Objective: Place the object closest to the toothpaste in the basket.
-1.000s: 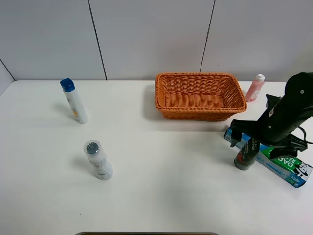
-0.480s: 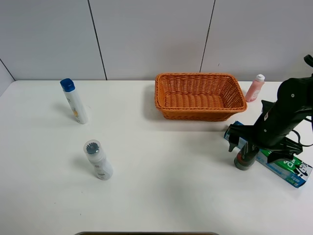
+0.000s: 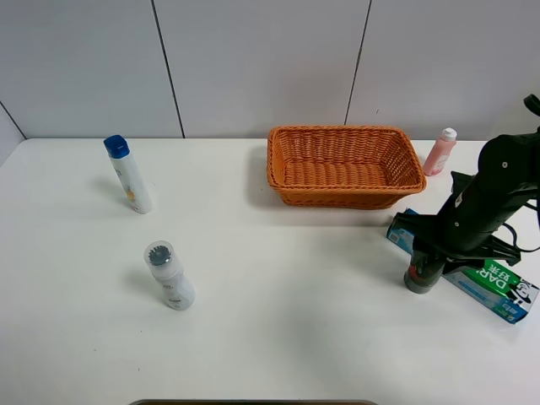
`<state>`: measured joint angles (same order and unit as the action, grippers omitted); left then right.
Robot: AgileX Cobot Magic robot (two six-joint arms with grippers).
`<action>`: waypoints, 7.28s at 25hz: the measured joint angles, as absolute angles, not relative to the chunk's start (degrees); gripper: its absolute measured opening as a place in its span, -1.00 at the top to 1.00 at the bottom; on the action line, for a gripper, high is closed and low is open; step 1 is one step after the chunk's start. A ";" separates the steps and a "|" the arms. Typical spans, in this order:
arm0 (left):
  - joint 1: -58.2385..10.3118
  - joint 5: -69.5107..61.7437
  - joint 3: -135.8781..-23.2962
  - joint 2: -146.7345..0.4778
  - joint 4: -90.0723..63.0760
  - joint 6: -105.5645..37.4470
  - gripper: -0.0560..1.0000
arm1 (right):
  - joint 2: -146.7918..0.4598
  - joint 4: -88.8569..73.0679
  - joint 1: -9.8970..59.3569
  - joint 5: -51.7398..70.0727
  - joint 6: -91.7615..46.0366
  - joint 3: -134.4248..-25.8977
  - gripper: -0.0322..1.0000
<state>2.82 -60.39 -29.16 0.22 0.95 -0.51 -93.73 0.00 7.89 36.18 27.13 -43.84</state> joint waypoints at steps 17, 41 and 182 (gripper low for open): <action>2.82 -60.39 -29.16 0.22 0.95 -0.51 -0.88 | -93.80 0.00 7.89 36.18 27.14 -43.84 0.33; 2.82 -60.39 -29.16 0.22 0.95 -0.51 -0.88 | -65.97 0.00 7.89 37.94 18.36 -43.84 0.33; 2.82 -60.39 -29.16 0.22 1.00 -0.51 -0.88 | -54.13 5.08 16.58 68.17 -0.46 -83.65 -0.98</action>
<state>2.82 -60.39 -29.16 0.22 1.00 -0.51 -54.13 5.08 16.58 68.17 -0.46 -83.65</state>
